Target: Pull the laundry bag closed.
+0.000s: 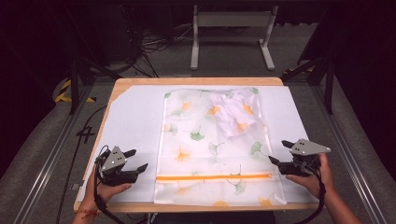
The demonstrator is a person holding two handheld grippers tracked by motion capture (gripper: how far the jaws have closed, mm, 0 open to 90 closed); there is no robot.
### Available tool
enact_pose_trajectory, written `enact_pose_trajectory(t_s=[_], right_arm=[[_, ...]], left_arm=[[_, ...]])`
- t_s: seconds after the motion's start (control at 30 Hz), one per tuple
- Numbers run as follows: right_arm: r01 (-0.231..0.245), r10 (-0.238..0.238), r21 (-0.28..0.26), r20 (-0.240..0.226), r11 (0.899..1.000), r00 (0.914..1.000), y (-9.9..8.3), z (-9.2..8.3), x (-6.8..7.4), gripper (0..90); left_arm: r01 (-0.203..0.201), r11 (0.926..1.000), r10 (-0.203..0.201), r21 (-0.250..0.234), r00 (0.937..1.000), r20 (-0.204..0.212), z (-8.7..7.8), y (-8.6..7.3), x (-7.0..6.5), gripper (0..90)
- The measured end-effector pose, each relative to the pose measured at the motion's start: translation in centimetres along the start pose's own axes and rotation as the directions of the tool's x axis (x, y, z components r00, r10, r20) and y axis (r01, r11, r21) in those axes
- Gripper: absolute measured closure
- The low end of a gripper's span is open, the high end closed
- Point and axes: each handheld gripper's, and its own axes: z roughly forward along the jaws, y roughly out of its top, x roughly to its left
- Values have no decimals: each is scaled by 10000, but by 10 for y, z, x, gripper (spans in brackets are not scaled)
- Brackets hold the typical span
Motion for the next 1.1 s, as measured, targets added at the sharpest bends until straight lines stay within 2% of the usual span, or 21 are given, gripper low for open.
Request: enact_pose_trajectory(t_s=[0.2, 0.37, 0.43, 0.5, 0.63, 0.7, 0.77, 0.9, 1.1], right_arm=[[-94, 98, -118, 392, 9999, 9992, -1, 6, -7, 170], [-557, 572, -274, 554, 9981, 9968, -9, 5, -16, 124], [-772, 795, -355, 694, 9964, 9944, -14, 4, -19, 113], [-994, 1019, -378, 709, 9943, 9923, -20, 2, -23, 108], [-1251, 1286, -484, 772, 9910, 9887, -29, -2, -25, 98], [-1172, 1211, -480, 870, 9919, 9888, -34, -5, -24, 97], [-1086, 1126, -464, 937, 9930, 9892, -37, -8, -23, 98], [-1008, 1061, -569, 996, 9933, 9893, -38, -13, -22, 101], [-1160, 1218, -586, 1088, 9915, 9866, -38, -13, -22, 109]], left_arm=[[302, 9995, -307, -122, 9987, -414, -2, -4, 10, 207], [608, 9981, -608, -27, 9952, -765, -4, -14, 19, 146], [767, 9970, -770, -67, 9943, -737, -5, -17, 21, 120], [746, 9972, -752, -100, 9935, -851, -8, -21, 21, 100], [977, 9948, -995, -301, 9927, -676, -13, -28, 21, 80], [1049, 9941, -1065, -269, 9918, -712, -15, -31, 20, 79], [1215, 9919, -1234, -361, 9907, -575, -17, -32, 19, 79], [1054, 9938, -1074, -348, 9923, -622, -16, -31, 16, 77], [890, 9957, -905, -263, 9939, -630, -16, -32, 12, 80]])
